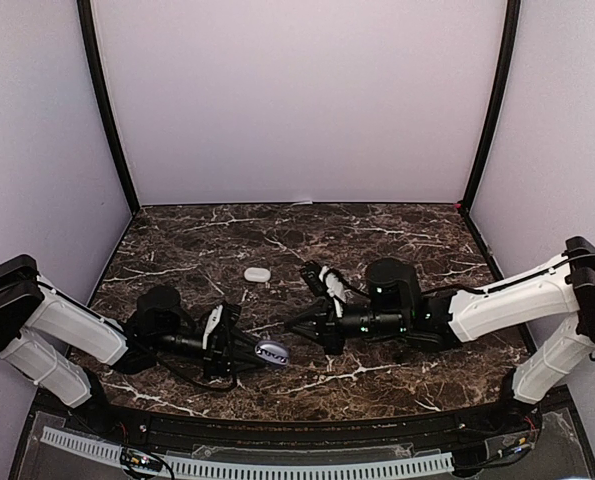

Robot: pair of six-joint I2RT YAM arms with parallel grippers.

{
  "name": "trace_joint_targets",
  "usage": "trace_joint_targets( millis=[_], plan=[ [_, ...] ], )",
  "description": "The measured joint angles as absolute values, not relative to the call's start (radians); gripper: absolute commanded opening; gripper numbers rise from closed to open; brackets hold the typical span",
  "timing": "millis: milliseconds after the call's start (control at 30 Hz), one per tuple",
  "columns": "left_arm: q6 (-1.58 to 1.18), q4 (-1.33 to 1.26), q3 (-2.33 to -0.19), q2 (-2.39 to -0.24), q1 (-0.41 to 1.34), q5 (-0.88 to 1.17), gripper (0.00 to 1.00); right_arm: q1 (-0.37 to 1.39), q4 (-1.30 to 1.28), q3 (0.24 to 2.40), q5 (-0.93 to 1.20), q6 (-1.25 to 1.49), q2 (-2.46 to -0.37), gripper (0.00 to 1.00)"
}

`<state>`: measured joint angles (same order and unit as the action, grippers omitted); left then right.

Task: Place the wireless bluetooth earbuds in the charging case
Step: Close the charging case with the earbuds, then open the charging case with the earbuds.

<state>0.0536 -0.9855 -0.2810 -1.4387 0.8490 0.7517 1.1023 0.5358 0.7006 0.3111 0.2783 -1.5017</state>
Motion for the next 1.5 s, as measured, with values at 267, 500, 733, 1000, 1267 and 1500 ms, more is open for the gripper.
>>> trace_joint_targets(
  millis=[267,500,733,1000,1267,1500],
  plan=[
    [0.057,-0.985,-0.281,-1.439,0.849,0.75,0.04,1.165,0.429,0.797,0.299,0.21,-1.569,0.0],
    [0.061,-0.97,-0.281,-1.439,0.849,0.738,0.04,1.179,0.4,0.788,0.339,0.175,-1.553,0.0],
    [0.067,-0.97,-0.281,-1.439,0.849,0.739,0.04,1.181,0.397,0.76,0.171,0.189,-1.523,0.0],
    [0.067,-0.962,-0.281,-1.439,0.849,0.748,0.04,1.208,0.325,0.882,0.139,0.162,-1.642,0.0],
    [0.067,-0.927,-0.281,-1.439,0.85,0.734,0.04,1.216,0.36,0.78,0.171,0.136,-1.56,0.0],
    [0.067,-0.949,-0.281,-1.439,0.838,0.698,0.09,1.227,0.35,0.78,0.21,0.134,-1.559,0.12]
  ],
)
